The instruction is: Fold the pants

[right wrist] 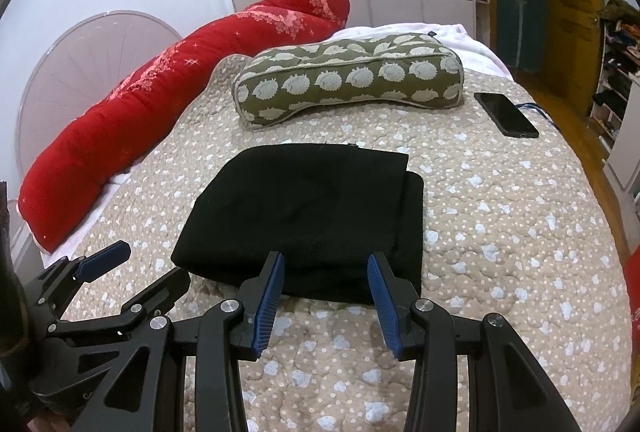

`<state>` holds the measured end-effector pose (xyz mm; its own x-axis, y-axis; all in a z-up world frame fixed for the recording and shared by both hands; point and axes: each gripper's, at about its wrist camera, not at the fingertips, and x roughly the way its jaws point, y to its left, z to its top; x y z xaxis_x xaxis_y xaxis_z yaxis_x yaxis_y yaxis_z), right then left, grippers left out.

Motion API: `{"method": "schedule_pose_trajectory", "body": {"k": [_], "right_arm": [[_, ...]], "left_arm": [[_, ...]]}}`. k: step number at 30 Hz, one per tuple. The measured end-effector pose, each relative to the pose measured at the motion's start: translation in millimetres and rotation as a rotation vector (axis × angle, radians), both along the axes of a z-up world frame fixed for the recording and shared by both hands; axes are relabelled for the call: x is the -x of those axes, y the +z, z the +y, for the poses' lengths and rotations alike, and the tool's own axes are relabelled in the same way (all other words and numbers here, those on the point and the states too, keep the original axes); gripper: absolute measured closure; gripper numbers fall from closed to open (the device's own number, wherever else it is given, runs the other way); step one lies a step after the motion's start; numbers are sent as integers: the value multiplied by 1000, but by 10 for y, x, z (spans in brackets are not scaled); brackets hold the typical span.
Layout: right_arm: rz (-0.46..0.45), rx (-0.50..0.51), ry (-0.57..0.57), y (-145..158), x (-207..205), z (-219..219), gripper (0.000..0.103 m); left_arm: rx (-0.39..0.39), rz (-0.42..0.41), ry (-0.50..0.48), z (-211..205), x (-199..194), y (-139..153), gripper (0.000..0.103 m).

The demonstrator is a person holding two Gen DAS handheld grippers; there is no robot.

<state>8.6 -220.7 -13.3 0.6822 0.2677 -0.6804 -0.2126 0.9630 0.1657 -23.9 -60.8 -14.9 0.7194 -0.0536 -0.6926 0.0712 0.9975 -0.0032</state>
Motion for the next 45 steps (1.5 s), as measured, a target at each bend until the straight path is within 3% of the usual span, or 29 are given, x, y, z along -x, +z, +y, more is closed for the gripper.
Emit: {"method": "schedule_pose_trajectory", "body": {"k": [45], "right_arm": [[39,-11,-1,-146,-33,17,61]], "left_arm": [[5,29,-4,-6,-31,-122,22]]}}
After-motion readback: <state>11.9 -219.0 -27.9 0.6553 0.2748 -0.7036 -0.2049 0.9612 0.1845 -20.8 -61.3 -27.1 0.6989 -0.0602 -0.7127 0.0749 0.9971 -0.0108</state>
